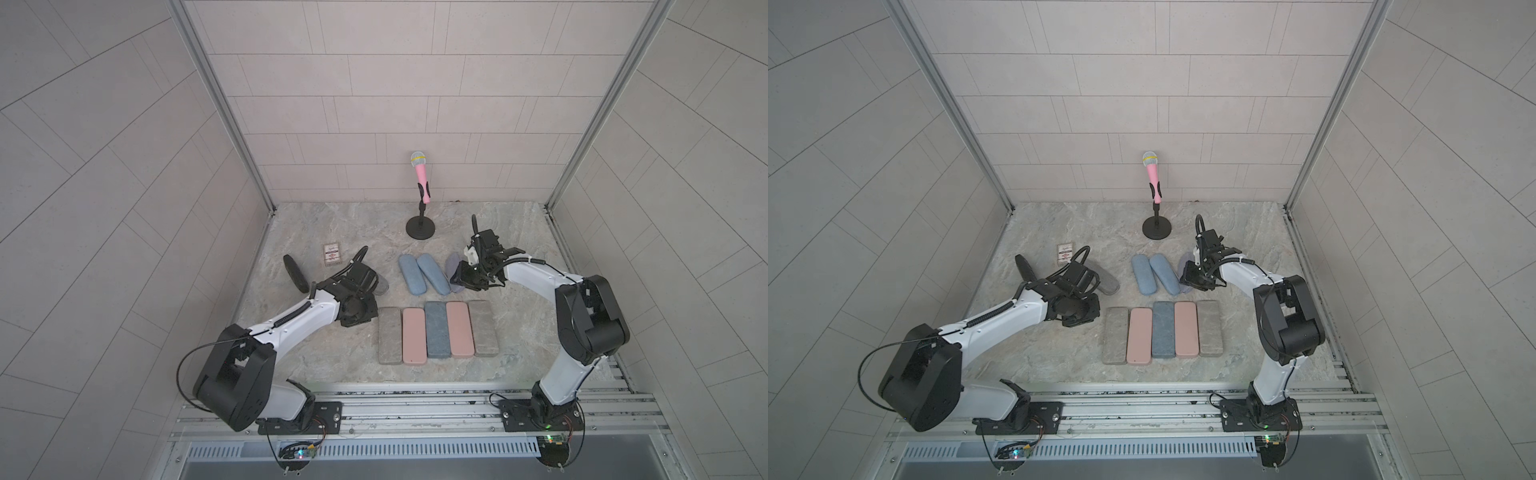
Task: Close the glasses case
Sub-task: Place the glasses case at the center of the board.
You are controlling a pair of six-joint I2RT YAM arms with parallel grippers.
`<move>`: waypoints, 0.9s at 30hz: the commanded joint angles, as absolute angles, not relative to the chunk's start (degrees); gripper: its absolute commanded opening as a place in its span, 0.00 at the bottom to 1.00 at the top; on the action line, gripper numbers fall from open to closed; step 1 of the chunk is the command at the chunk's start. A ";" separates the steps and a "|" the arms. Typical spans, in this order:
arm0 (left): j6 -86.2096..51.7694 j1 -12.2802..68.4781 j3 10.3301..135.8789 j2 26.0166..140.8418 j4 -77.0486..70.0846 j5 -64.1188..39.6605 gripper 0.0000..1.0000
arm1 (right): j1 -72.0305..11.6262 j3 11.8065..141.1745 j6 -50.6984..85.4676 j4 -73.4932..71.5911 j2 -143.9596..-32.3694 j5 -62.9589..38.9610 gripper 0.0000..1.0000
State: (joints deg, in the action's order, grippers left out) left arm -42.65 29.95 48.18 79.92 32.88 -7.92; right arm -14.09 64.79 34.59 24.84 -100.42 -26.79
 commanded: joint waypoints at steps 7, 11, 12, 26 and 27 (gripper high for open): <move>-42.92 29.70 47.77 79.48 34.19 -7.46 0.00 | -10.81 64.41 33.45 24.16 -102.24 -31.05 0.39; -42.93 29.71 48.03 79.98 33.97 -7.64 0.00 | -10.42 64.29 32.55 25.54 -101.99 -30.17 0.46; -42.95 29.71 47.99 80.10 33.95 -7.64 0.00 | -10.29 64.26 32.37 25.79 -101.95 -29.99 0.48; -42.89 29.72 47.82 80.46 33.38 -7.93 0.00 | -10.11 65.63 30.40 33.05 -98.05 -20.93 0.66; -42.89 29.71 47.75 80.55 33.36 -8.03 0.00 | -10.11 65.87 30.24 33.41 -97.58 -20.30 0.67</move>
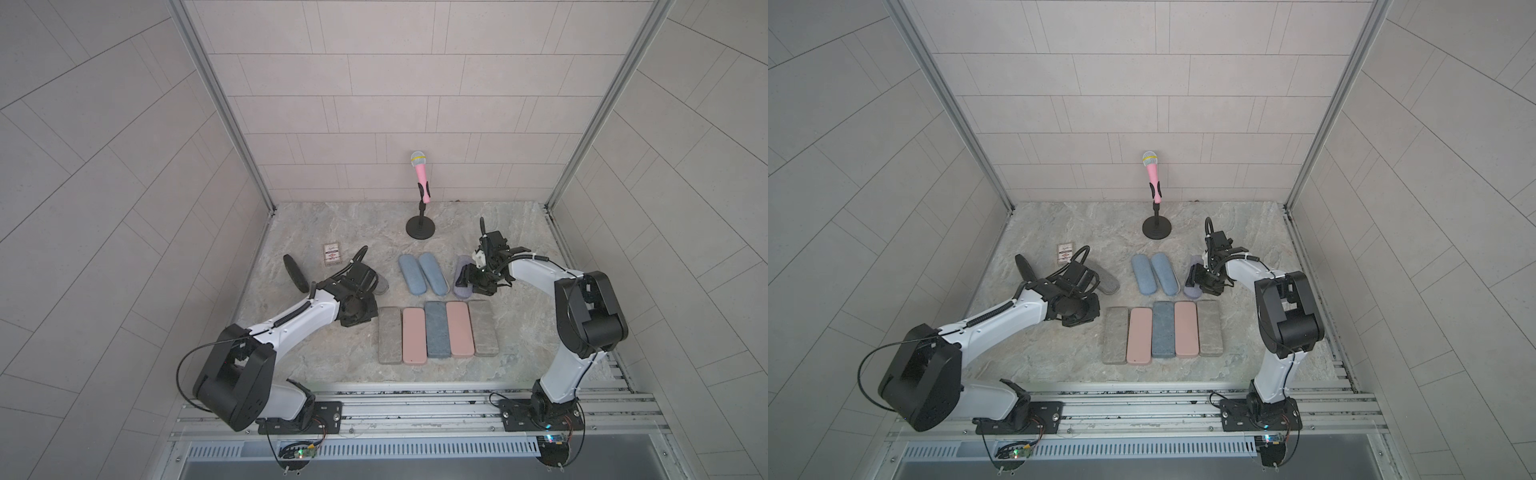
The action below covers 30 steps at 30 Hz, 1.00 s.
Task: Close the glasses case
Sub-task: Place the glasses case at the center of the board, then adjust the glasses case at the center of the board.
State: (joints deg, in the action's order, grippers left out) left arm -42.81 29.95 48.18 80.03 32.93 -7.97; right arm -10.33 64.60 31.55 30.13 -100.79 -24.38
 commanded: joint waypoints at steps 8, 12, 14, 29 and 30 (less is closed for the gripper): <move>-42.43 29.70 48.20 81.28 33.20 -7.65 0.00 | -10.15 68.72 31.00 34.90 -97.34 -13.81 0.63; -41.75 29.71 50.19 83.41 33.39 -7.47 0.00 | -10.11 71.30 31.51 36.23 -99.71 -9.84 0.27; -41.75 29.71 51.50 84.81 33.41 -7.49 0.00 | -10.19 73.24 31.31 37.62 -101.91 -8.12 0.22; -39.64 29.66 55.29 88.55 34.43 -7.47 0.00 | -12.38 85.82 29.04 44.53 -115.64 -2.55 0.22; -39.62 29.70 55.24 88.57 34.45 -7.37 0.00 | -12.75 86.63 28.79 44.89 -116.35 -2.83 0.22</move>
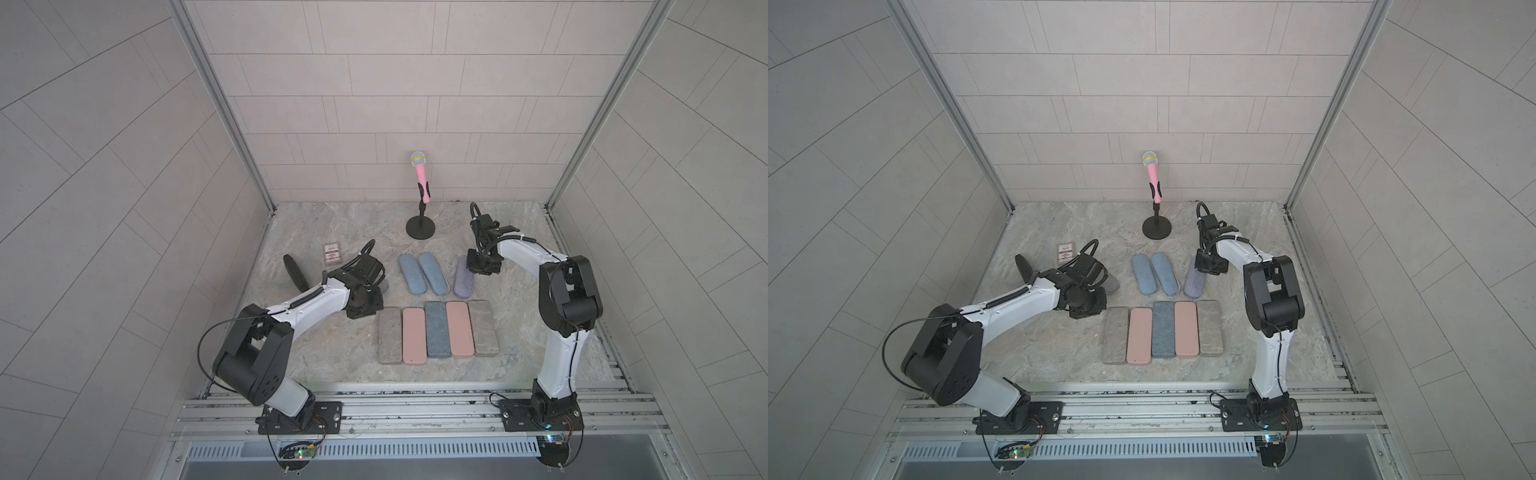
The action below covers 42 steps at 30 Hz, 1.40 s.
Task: Close the glasses case
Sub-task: Adjust the glasses case at the center of the board.
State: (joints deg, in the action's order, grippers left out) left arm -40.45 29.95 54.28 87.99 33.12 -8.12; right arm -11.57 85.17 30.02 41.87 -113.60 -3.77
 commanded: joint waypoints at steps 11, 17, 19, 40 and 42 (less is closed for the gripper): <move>-39.55 29.62 54.95 87.73 34.98 -6.72 0.00 | -17.73 89.60 30.25 46.31 -118.76 -2.86 0.23; -39.27 29.46 55.18 87.15 35.60 -6.09 0.00 | -18.46 87.97 32.68 46.67 -115.47 0.82 0.24; -38.74 28.89 55.91 87.22 36.26 -5.91 0.00 | -18.53 87.05 33.00 46.68 -113.79 2.08 0.27; -34.66 23.08 76.03 103.45 43.19 -4.85 0.67 | -21.21 81.11 20.80 42.73 -102.42 -8.43 0.73; -35.68 22.32 74.05 101.34 42.19 -3.90 0.69 | -22.32 81.49 18.38 42.68 -102.22 -9.49 0.73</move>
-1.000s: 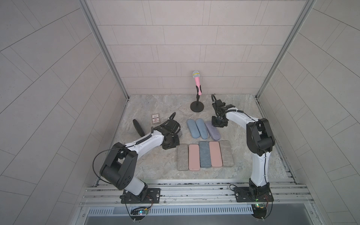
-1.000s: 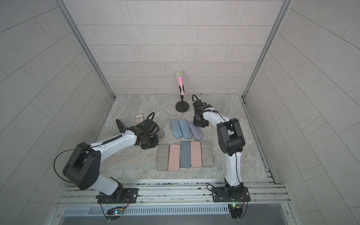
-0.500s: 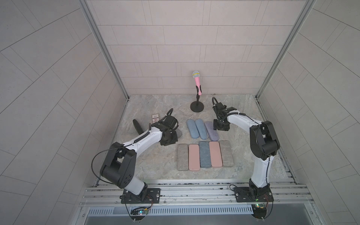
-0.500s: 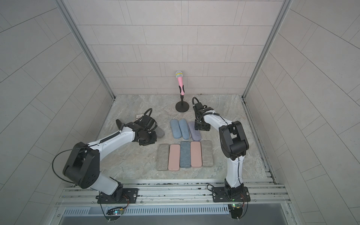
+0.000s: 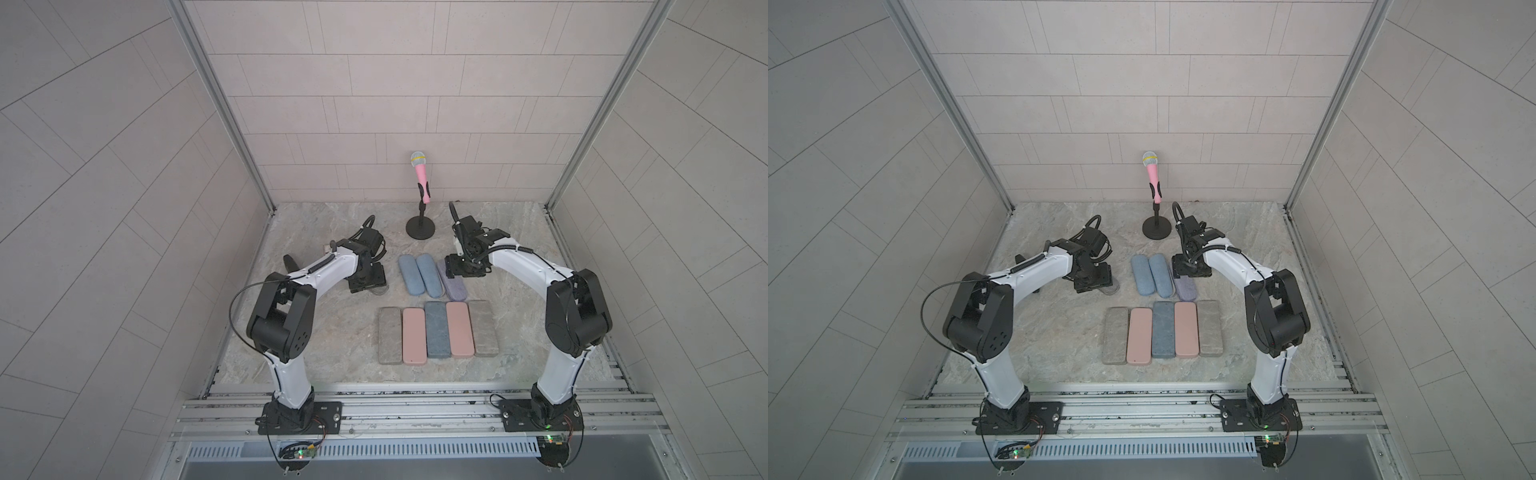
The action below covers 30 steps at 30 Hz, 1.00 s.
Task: Close the glasses case
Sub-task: Adjust the glasses case at the center of the board, then pick up the glasses case at the center of the board.
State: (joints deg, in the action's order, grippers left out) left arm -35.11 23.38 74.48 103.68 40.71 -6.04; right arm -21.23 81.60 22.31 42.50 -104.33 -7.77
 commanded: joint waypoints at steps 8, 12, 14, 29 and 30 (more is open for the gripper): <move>-37.74 9.46 70.37 92.42 45.63 0.27 0.77 | -28.55 86.71 14.33 41.97 -106.10 -9.71 0.75; -36.13 2.22 73.53 93.04 51.51 3.59 0.86 | -29.15 87.30 15.37 40.97 -107.03 -11.33 0.75; -35.64 -0.46 75.06 94.12 53.01 4.83 0.87 | -29.44 87.06 15.55 40.70 -107.05 -11.45 0.75; -35.28 -7.77 87.36 112.16 55.12 6.02 0.80 | -29.42 89.02 14.37 42.81 -111.27 -10.75 0.75; -35.34 -7.94 87.32 112.63 55.00 5.98 0.72 | -29.32 89.16 14.41 42.81 -111.43 -10.71 0.75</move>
